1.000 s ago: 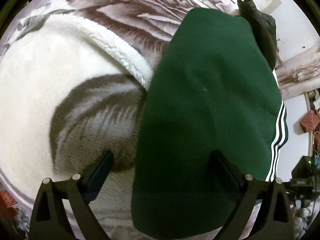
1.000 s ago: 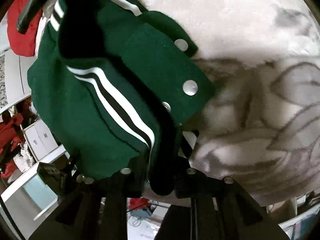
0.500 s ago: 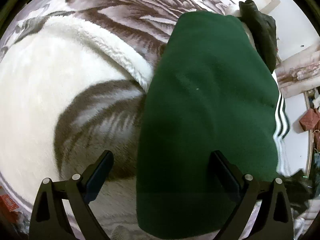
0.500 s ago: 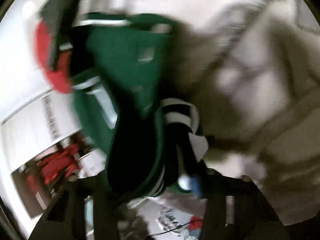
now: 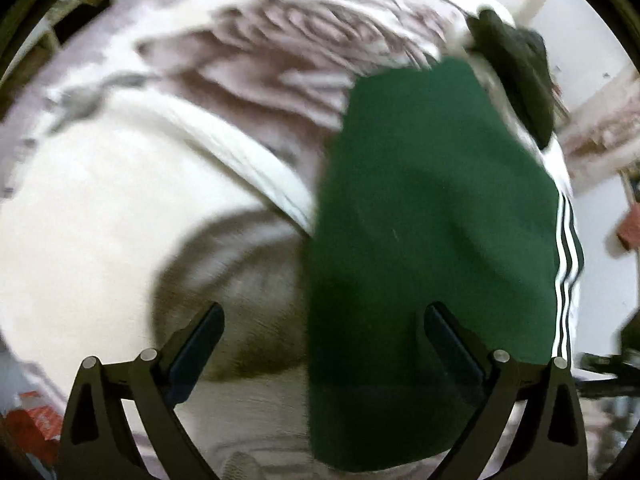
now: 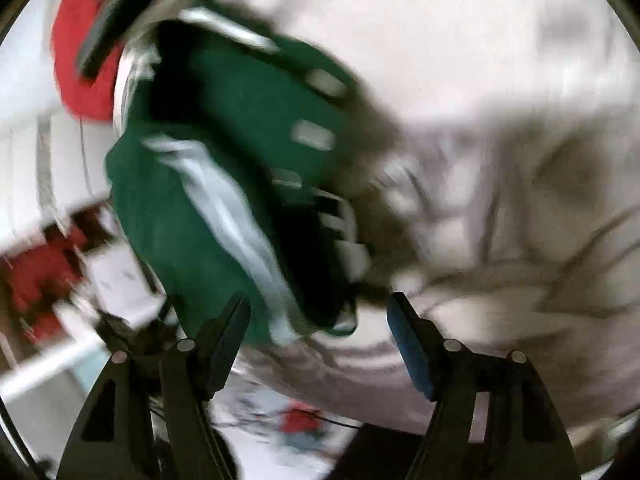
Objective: Fold large clothes
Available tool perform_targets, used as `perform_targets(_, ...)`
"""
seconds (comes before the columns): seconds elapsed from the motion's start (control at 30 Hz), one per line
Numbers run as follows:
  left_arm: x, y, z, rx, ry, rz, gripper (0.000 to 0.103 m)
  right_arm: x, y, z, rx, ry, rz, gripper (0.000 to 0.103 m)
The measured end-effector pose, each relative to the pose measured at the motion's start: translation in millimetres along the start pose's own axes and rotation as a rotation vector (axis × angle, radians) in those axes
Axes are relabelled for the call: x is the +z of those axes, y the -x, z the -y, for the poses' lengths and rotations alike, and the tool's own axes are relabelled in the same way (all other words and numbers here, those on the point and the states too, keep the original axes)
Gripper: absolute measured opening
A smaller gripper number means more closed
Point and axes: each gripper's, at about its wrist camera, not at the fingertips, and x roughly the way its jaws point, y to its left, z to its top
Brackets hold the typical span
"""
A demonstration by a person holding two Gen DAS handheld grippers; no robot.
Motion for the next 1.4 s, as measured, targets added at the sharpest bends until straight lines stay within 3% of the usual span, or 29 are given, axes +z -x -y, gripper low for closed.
perform_targets(0.1, 11.8, 9.8, -7.6, 0.094, 0.038, 0.041, 0.103, 23.5, 20.0, -92.3, -0.192, 0.294, 0.008, 0.078)
perform_targets(0.17, 21.1, 6.3, -18.2, 0.12, 0.059, 0.043, 0.103, 39.5, 15.3, -150.9, -0.244, 0.488, 0.007, 0.082)
perform_targets(0.23, 29.1, -0.1, -31.9, 0.134, 0.098, 0.048, 0.103, 64.1, -12.3, -232.9, -0.298, 0.723, 0.006, 0.083)
perform_targets(0.27, 32.6, -2.1, -38.5, 0.138, 0.111, 0.047, 0.103, 59.0, -24.3, -263.5, -0.309, 0.801, -0.001, 0.083)
perform_targets(0.33, 42.6, -12.2, -43.1, 0.159, 0.128, 0.043, 0.103, 75.6, -67.4, -326.3, -0.321, 1.044, -0.075, 0.083)
perform_targets(0.4, 45.2, -20.5, -51.3, 0.162, 0.145, 0.026, 0.103, 92.2, -108.9, -351.5, -0.354, 1.155, -0.176, 0.084)
perform_targets(0.5, 43.4, -31.5, -60.0, 0.144, 0.176, 0.0, 0.103, 110.3, -175.3, -369.5, -0.504, 1.301, -0.331, 0.088)
perform_targets(0.53, 40.9, -35.4, -63.0, 0.136, 0.188, -0.009, 0.103, 114.1, -200.4, -373.5, -0.535, 1.342, -0.407, 0.093)
perform_targets(0.67, 33.0, -47.4, -69.7, 0.109, 0.222, -0.038, 0.103, 104.8, -248.6, -328.7, -0.572, 1.415, -0.67, 0.098)
perform_targets(0.73, 28.1, -50.5, -71.8, 0.085, 0.243, -0.05, 0.103, 96.9, -257.7, -322.5, -0.559, 1.414, -0.712, 0.089)
perform_targets(0.77, 26.3, -51.2, -72.3, 0.074, 0.251, -0.052, 0.103, 105.1, -259.0, -320.8, -0.527, 1.317, -0.72, 0.085)
perform_targets(0.8, 24.8, -51.7, -72.4, 0.062, 0.253, -0.052, 0.103, 115.0, -254.7, -321.2, -0.492, 1.213, -0.715, 0.074)
perform_targets(0.83, 24.2, -51.3, -72.2, 0.058, 0.249, -0.05, 0.103, 130.9, -244.5, -320.5, -0.43, 1.074, -0.71, 0.062)
perform_targets(0.9, 24.5, -48.8, -72.3, 0.047, 0.238, -0.041, 0.103, 157.2, -228.9, -312.4, -0.31, 0.847, -0.728, 0.049)
perform_targets(1.07, 31.4, -48.0, -71.8, 0.037, 0.194, -0.024, 0.103, 188.8, -208.4, -262.6, -0.065, 0.425, -0.771, 0.046)
perform_targets(1.13, 35.3, -52.2, -72.4, 0.036, 0.193, -0.038, 0.103, 205.1, -215.6, -235.5, -0.037, 0.288, -0.747, 0.047)
perform_targets(1.2, 39.3, -51.6, -73.7, 0.023, 0.197, -0.048, 0.103, 201.8, -217.1, -251.7, -0.08, 0.409, -0.77, 0.05)
perform_targets(1.27, 41.2, -46.9, -73.0, 0.028, 0.183, -0.039, 0.103, 191.7, -205.4, -285.1, -0.182, 0.627, -0.764, 0.061)
perform_targets(1.33, 42.4, -44.5, -72.6, 0.046, 0.172, -0.033, 0.103, 180.3, -183.4, -320.4, -0.299, 0.878, -0.647, 0.069)
perform_targets(1.4, 42.6, -45.3, -73.9, 0.06, 0.178, -0.036, 0.103, 175.8, -172.7, -342.2, -0.37, 1.014, -0.588, 0.069)
